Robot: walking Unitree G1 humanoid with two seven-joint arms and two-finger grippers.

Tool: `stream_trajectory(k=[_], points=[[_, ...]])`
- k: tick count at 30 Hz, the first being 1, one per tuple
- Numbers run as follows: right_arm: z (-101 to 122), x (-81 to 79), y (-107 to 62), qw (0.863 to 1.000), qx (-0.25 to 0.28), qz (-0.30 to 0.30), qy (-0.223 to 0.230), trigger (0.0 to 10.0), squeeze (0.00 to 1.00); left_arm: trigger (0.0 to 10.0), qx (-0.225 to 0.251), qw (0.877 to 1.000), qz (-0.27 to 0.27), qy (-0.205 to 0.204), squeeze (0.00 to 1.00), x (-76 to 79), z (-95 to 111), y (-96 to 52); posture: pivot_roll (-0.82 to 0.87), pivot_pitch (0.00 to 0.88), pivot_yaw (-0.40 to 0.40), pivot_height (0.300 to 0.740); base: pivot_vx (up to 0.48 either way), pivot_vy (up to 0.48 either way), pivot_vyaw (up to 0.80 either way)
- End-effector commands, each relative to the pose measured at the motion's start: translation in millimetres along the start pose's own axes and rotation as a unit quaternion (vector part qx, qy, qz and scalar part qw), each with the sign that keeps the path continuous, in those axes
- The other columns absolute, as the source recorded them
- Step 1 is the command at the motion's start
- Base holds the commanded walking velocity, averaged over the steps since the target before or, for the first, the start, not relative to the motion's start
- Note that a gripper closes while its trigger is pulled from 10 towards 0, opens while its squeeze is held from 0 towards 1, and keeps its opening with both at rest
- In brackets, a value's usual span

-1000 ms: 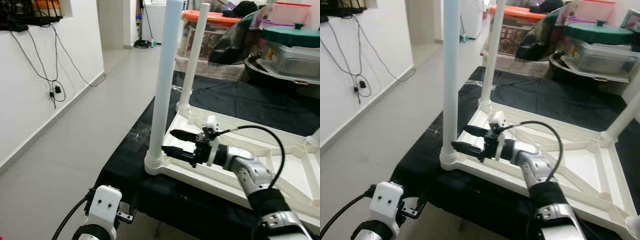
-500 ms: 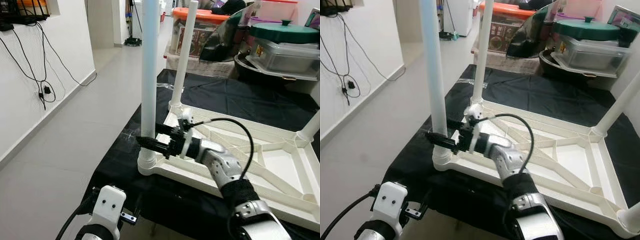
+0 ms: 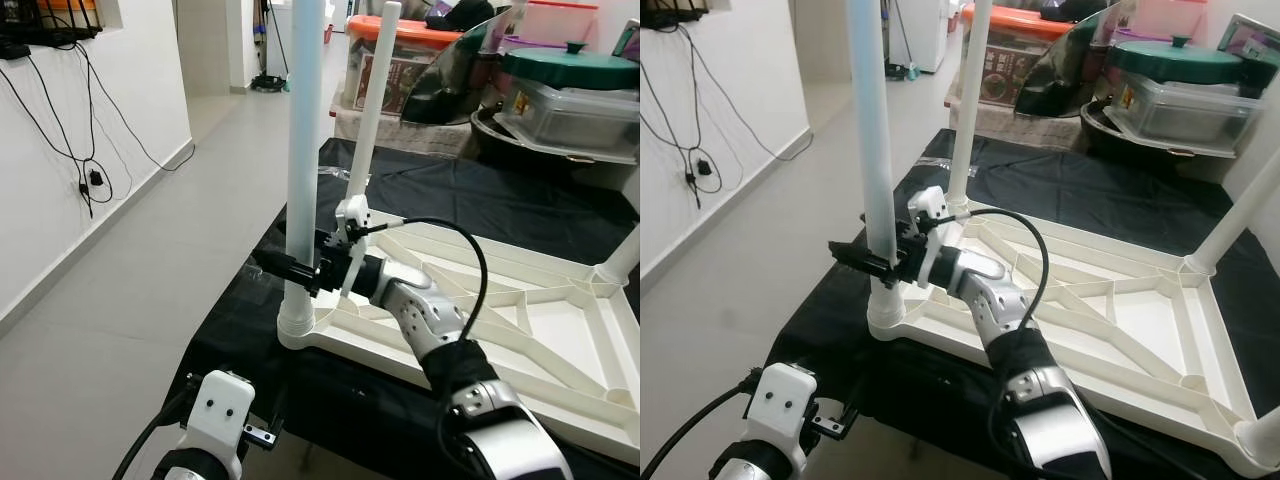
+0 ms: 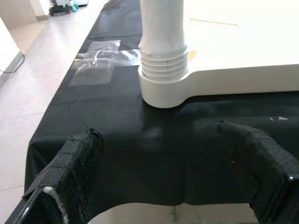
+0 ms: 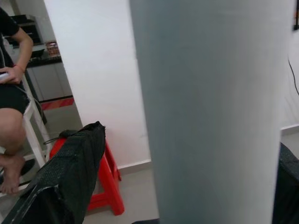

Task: Building children table

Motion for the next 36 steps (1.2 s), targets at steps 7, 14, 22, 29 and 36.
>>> stream_trajectory(k=[7, 14, 22, 29, 36], points=[[4, 6.1, 6.8, 1.000, 0.009, -0.024, -0.004, 10.0, 0.00, 10.0, -0.009, 1.000, -0.002, 0.001, 0.00, 1.9, -3, -1.3, 0.21, 0.039, -0.119, 0.740, 0.000, 0.000, 0.00], [2, 8.1, 7.9, 0.999, 0.010, -0.035, -0.003, 0.0, 0.00, 10.0, -0.009, 1.000, -0.003, 0.002, 0.00, 2.1, -2, -1.4, 0.21, 0.040, -0.119, 0.740, 0.000, 0.000, 0.00], [-7, 6.9, 0.2, 0.999, 0.009, -0.039, -0.003, 0.0, 0.00, 10.0, -0.010, 1.000, -0.003, 0.003, 0.00, 1.8, -3, -0.9, 0.21, 0.040, -0.113, 0.740, 0.000, 0.000, 0.00], [-19, 1.4, -16.9, 0.999, 0.014, -0.046, 0.006, 0.0, 0.00, 10.0, -0.009, 1.000, -0.001, 0.005, 0.00, -0.5, -2, 0.6, 0.21, 0.038, -0.109, 0.740, 0.000, 0.000, 0.00], [-33, -10.1, -40.9, 0.998, 0.004, -0.057, 0.002, 0.0, 0.00, 10.0, -0.009, 1.000, 0.000, 0.007, 0.00, -3.9, -2, 2.1, 0.20, 0.031, -0.097, 0.740, 0.000, 0.000, 0.00]])
Point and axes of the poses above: a point about 5 cm out from each wrist's last joint towards the gripper, its own y axis pointing out of the wrist towards the gripper, its own z axis along the axis of the wrist's last joint, x = y × z, the point moved 3 cm from there along y, pointing out of the wrist towards the gripper, and after that the axes turned 3 degrees about -y, right-handed, at the moved point
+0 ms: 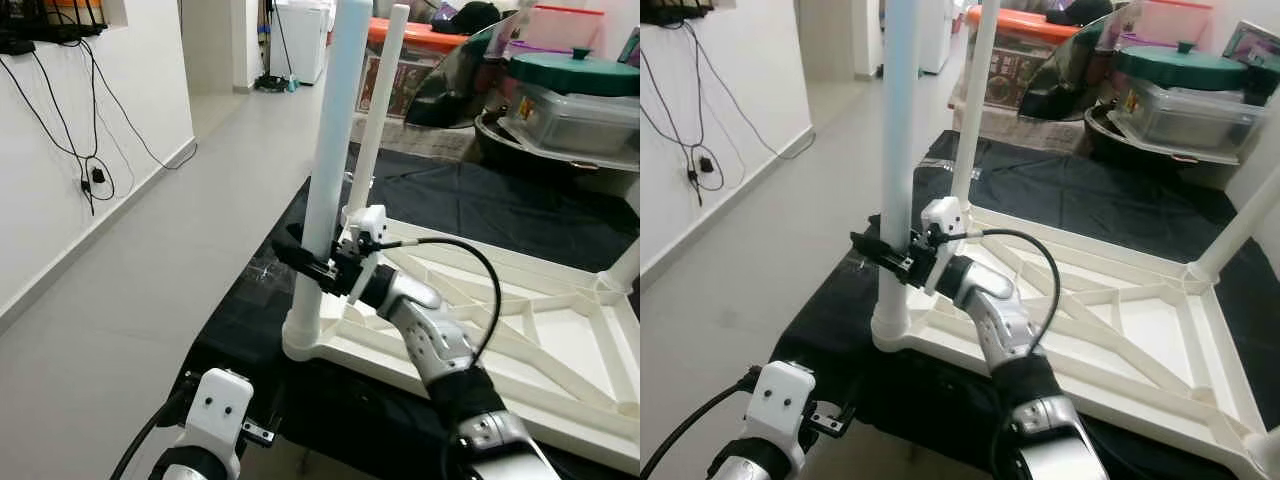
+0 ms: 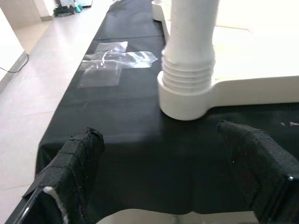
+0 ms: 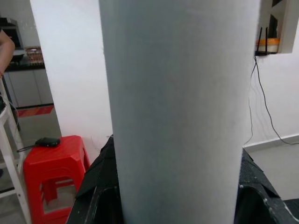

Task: Building children table

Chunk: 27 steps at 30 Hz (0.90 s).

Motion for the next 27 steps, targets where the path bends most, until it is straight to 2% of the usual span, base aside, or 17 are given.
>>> stream_trajectory(k=[1, 9, 11, 12, 13, 14, 15, 18, 19, 20, 21, 22, 23, 24, 25, 26, 27], points=[[-28, 1.0, -16.4, 0.998, -0.045, -0.036, 0.035, 0.0, 0.00, 10.0, -0.010, 1.000, -0.004, 0.003, 0.00, -0.7, -4, 1.0, 0.20, 0.031, -0.095, 0.740, 0.000, 0.000, 0.00], [-37, 34.4, -31.3, 0.967, -0.067, -0.245, 0.027, 0.0, 0.00, 10.0, -0.006, 1.000, -0.001, 0.007, 0.00, -4.0, -2, 3.8, 0.20, 0.026, -0.094, 0.740, 0.000, 0.000, 0.00], [-42, 53.3, -58.8, 0.911, -0.093, -0.403, -0.008, 0.0, 0.00, 10.0, -0.004, 1.000, 0.001, 0.009, 0.00, -5.9, -2, 5.5, 0.20, 0.023, -0.093, 0.740, 0.000, 0.000, 0.00], [-42, 53.3, -58.8, 0.911, -0.093, -0.403, -0.008, 0.0, 0.00, 10.0, -0.004, 1.000, 0.001, 0.009, 0.00, -5.9, -2, 5.5, 0.20, 0.023, -0.093, 0.740, 0.000, 0.000, 0.00], [-40, 59.2, -76.7, 0.870, -0.100, -0.482, -0.029, 0.0, 0.00, 10.0, -0.003, 1.000, 0.001, 0.010, 0.00, -6.5, -1, 6.1, 0.20, 0.023, -0.090, 0.740, 0.000, 0.000, 0.00], [-40, 59.2, -76.7, 0.870, -0.100, -0.482, -0.029, 0.0, 0.00, 10.0, -0.003, 1.000, 0.001, 0.010, 0.00, -6.5, -1, 6.1, 0.20, 0.023, -0.090, 0.740, 0.000, 0.000, 0.00], [-36, 61.6, -93.3, 0.827, -0.101, -0.550, -0.053, 0.0, 0.00, 10.0, -0.002, 1.000, 0.001, 0.011, 0.00, -7.1, -1, 6.7, 0.20, 0.023, -0.088, 0.740, 0.000, 0.000, 0.00], [-32, 60.9, -103.3, 0.798, -0.098, -0.591, -0.066, 0.0, 0.00, 10.0, -0.002, 1.000, 0.001, 0.012, 0.00, -7.5, -1, 7.1, 0.20, 0.022, -0.087, 0.740, 0.000, 0.000, 0.00], [-29, 57.8, -111.7, 0.760, -0.094, -0.639, -0.069, 0.0, 0.00, 10.0, -0.002, 1.000, 0.000, 0.013, 0.00, -7.9, -1, 7.9, 0.19, 0.022, -0.084, 0.740, 0.000, 0.000, 0.00], [-29, 57.8, -111.7, 0.760, -0.094, -0.639, -0.069, 0.0, 0.00, 10.0, -0.002, 1.000, 0.000, 0.013, 0.00, -7.9, -1, 7.9, 0.19, 0.022, -0.084, 0.740, 0.000, 0.000, 0.00], [-28, 54.7, -117.4, 0.727, -0.092, -0.677, -0.069, 0.0, 0.00, 10.0, -0.001, 1.000, -0.001, 0.014, 0.00, -8.1, 0, 8.7, 0.20, 0.022, -0.081, 0.740, 0.000, 0.000, 0.00], [-28, 54.7, -117.4, 0.727, -0.092, -0.677, -0.069, 0.0, 0.00, 10.0, -0.001, 1.000, -0.001, 0.014, 0.00, -8.1, 0, 8.7, 0.20, 0.022, -0.081, 0.740, 0.000, 0.000, 0.00], [-32, 52.0, -118.8, 0.686, -0.094, -0.721, -0.042, 0.0, 0.00, 10.0, 0.001, 1.000, -0.002, 0.015, 0.00, -7.9, 1, 9.9, 0.20, 0.024, -0.080, 0.740, 0.000, 0.000, 0.00], [-32, 52.0, -118.8, 0.686, -0.094, -0.721, -0.042, 0.0, 0.00, 10.0, 0.001, 1.000, -0.002, 0.015, 0.00, -7.9, 1, 9.9, 0.20, 0.024, -0.080, 0.740, 0.000, 0.000, 0.00], [-41, 49.0, -116.9, 0.648, -0.099, -0.755, 0.000, 0.0, 0.00, 10.0, 0.002, 1.000, -0.003, 0.015, 0.00, -7.4, 2, 10.9, 0.20, 0.023, -0.080, 0.740, 0.000, 0.000, 0.00], [-41, 49.0, -116.9, 0.648, -0.099, -0.755, 0.000, 0.0, 0.00, 10.0, 0.002, 1.000, -0.003, 0.015, 0.00, -7.4, 2, 10.9, 0.20, 0.023, -0.080, 0.740, 0.000, 0.000, 0.00], [-48, 46.3, -112.1, 0.626, -0.105, -0.772, 0.030, 0.0, 0.00, 10.0, 0.004, 1.000, -0.004, 0.016, 0.00, -6.7, 3, 11.4, 0.21, 0.024, -0.079, 0.740, 0.000, 0.000, 0.00]])
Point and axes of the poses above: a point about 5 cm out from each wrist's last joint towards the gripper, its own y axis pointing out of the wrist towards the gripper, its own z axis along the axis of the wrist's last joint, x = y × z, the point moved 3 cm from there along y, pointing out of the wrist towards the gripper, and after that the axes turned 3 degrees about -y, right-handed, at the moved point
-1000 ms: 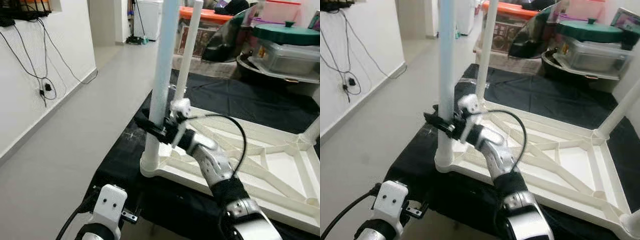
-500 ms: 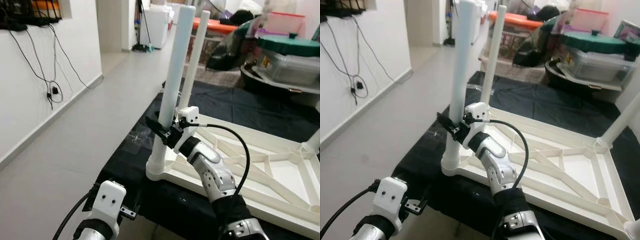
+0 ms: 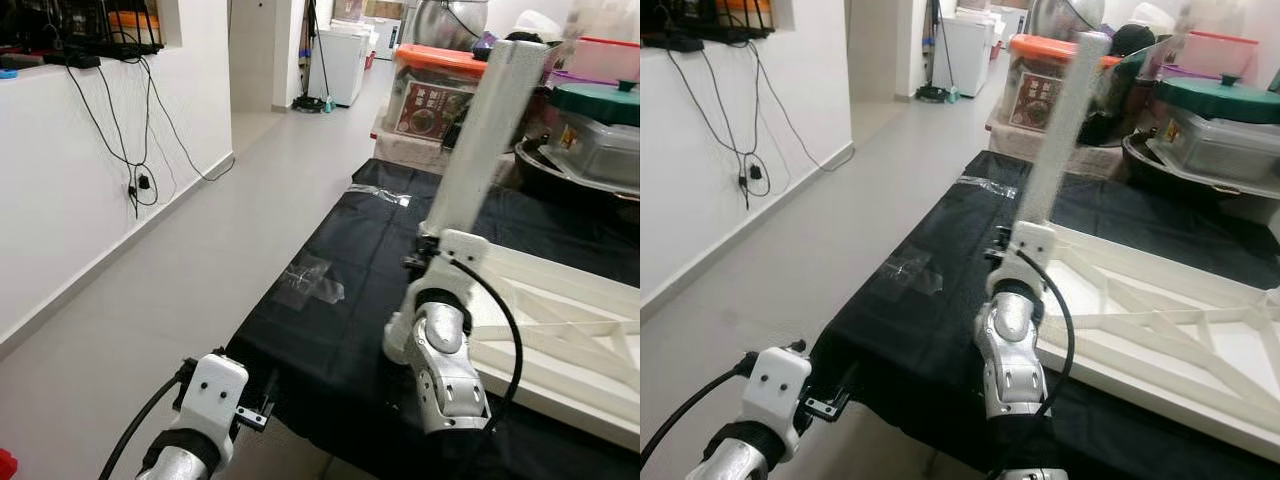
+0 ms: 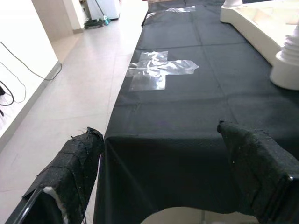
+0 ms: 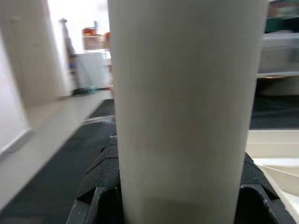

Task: Building children table

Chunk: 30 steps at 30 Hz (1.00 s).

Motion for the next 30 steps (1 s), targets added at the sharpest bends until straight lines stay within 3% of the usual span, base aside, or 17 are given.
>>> stream_trajectory(k=[1, 3, 11, 12, 15, 16, 17, 19, 20, 26, 27, 30], points=[[-43, 2.3, -10.7, 0.987, -0.129, -0.089, 0.031, 0.0, 0.00, 10.0, -0.008, 1.000, -0.006, -0.002, 0.00, 2.7, -3, 0.8, 0.21, 0.024, -0.079, 0.740, 0.000, 0.000, 0.00], [-49, -14.7, -18.1, 0.980, -0.167, -0.096, 0.057, 0.0, 0.00, 10.0, -0.006, 1.000, -0.009, -0.002, 0.00, 3.5, -2, 0.9, 0.21, 0.027, -0.082, 0.740, 0.000, 0.000, 0.00], [-49, -25.2, -25.6, 0.977, -0.182, -0.093, 0.063, 0.0, 0.00, 10.0, -0.006, 1.000, -0.010, -0.001, 0.00, 3.6, -1, 1.2, 0.21, 0.031, -0.079, 0.740, 0.000, 0.000, 0.00], [-49, -25.2, -26.2, 0.977, -0.181, -0.092, 0.065, 4.0, 0.00, 10.0, -0.007, 1.000, -0.011, -0.002, 0.00, 4.1, -2, 1.5, 0.21, 0.031, -0.079, 0.740, 0.000, 0.000, 0.00], [-49, -25.2, -26.2, 0.977, -0.181, -0.092, 0.065, 4.0, 0.00, 10.0, -0.007, 1.000, -0.011, -0.002, 0.00, 4.1, -2, 1.5, 0.21, 0.031, -0.079, 0.740, 0.000, 0.000, 0.00], [-47, -27.5, -25.9, 0.979, -0.179, -0.077, 0.066, 10.0, 0.00, 10.0, -0.007, 1.000, -0.013, -0.002, 0.00, 4.8, -2, 2.2, 0.20, 0.030, -0.076, 0.740, 0.000, 0.000, 0.00], [-44, -33.0, -25.0, 0.983, -0.171, -0.043, 0.049, 10.0, 0.00, 10.0, -0.008, 1.000, -0.014, -0.002, 0.00, 5.5, -3, 3.0, 0.20, 0.029, -0.077, 0.740, 0.000, 0.000, 0.00], [-44, -33.0, -25.0, 0.983, -0.171, -0.043, 0.049, 10.0, 0.00, 10.0, -0.008, 1.000, -0.014, -0.002, 0.00, 5.5, -3, 3.0, 0.20, 0.029, -0.077, 0.740, 0.000, 0.000, 0.00], [-42, -39.1, -25.2, 0.985, -0.167, -0.006, 0.042, 10.0, 1.00, 10.0, -0.008, 1.000, -0.015, -0.002, 0.00, 5.9, -3, 3.5, 0.20, 0.029, -0.078, 0.740, 0.000, 0.000, 0.00], [-36, -41.3, -22.4, 0.989, -0.144, 0.018, 0.029, 10.0, 1.00, 10.0, -0.009, 1.000, -0.015, -0.002, 0.00, 5.7, -3, 3.5, 0.20, 0.028, -0.078, 0.740, 0.000, 0.000, 0.00], [-31, -39.3, -18.1, 0.992, -0.125, 0.024, 0.026, 10.0, 0.00, 10.0, -0.009, 1.000, -0.015, -0.002, 0.00, 5.6, -4, 3.3, 0.20, 0.029, -0.077, 0.740, 0.000, 0.000, 0.00], [-26, -36.8, -10.7, 0.993, -0.104, 0.041, 0.031, 10.0, 0.00, 10.0, -0.009, 1.000, -0.015, -0.002, 0.00, 5.6, -4, 3.1, 0.20, 0.029, -0.077, 0.740, 0.000, 0.000, 0.00]])
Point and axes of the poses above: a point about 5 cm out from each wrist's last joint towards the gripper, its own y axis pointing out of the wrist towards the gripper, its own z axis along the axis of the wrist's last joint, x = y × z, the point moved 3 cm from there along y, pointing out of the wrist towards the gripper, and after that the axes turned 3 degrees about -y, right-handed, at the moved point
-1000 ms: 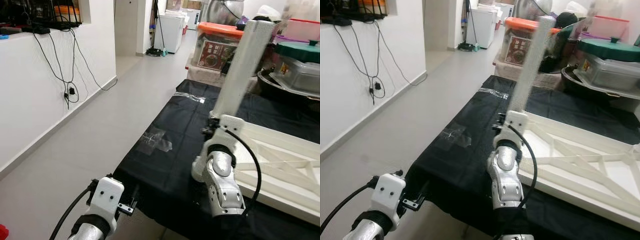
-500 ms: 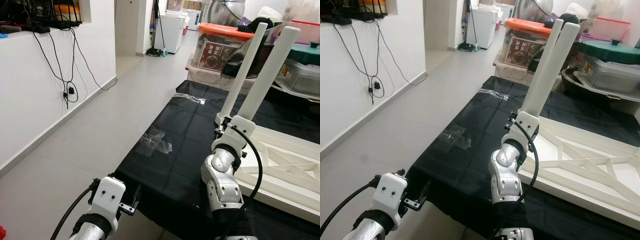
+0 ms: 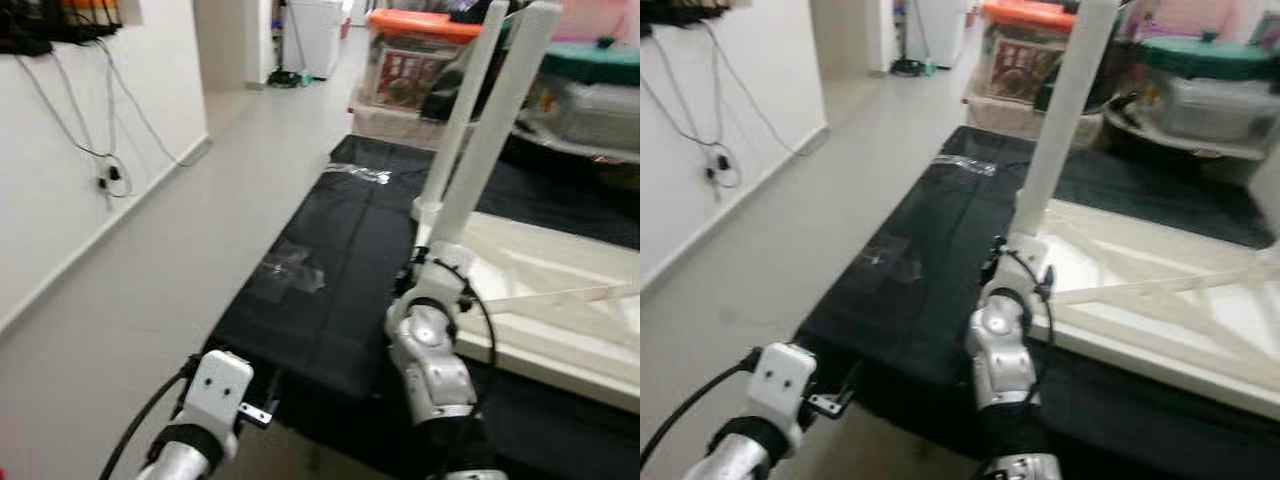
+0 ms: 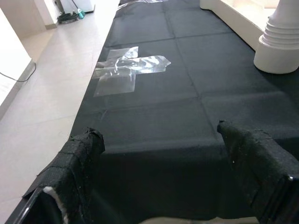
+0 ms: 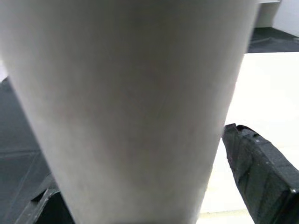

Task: Building children table

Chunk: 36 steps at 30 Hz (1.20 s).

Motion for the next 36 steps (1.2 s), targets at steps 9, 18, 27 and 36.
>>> stream_trajectory(k=[9, 18, 27, 36], points=[[21, -14.9, 16.9, 0.975, 0.050, 0.199, 0.085, 10.0, 0.00, 10.0, -0.014, 1.000, -0.004, -0.003, 0.00, 1.5, -7, 0.3, 0.20, 0.025, -0.077, 0.740, 0.000, 0.000, 0.00], [24, -16.0, 23.5, 0.921, 0.062, 0.384, 0.012, 10.0, 0.00, 10.0, -0.014, 1.000, -0.002, -0.003, 0.00, 0.6, -6, 0.2, 0.21, 0.018, -0.078, 0.740, 0.000, 0.000, 0.00], [41, -48.9, 2.1, 0.748, 0.001, 0.662, 0.040, 10.0, 0.00, 10.0, -0.012, 1.000, -0.004, -0.003, 0.00, 3.3, -6, -0.3, 0.23, 0.004, -0.091, 0.740, 0.000, 0.000, 0.00], [37, -60.6, -17.8, 0.655, -0.010, 0.755, 0.007, 10.0, 0.00, 10.0, -0.011, 1.000, -0.003, -0.002, 0.00, 3.0, -5, -2.2, 0.25, 0.000, -0.098, 0.740, 0.000, 0.000, 0.00]])
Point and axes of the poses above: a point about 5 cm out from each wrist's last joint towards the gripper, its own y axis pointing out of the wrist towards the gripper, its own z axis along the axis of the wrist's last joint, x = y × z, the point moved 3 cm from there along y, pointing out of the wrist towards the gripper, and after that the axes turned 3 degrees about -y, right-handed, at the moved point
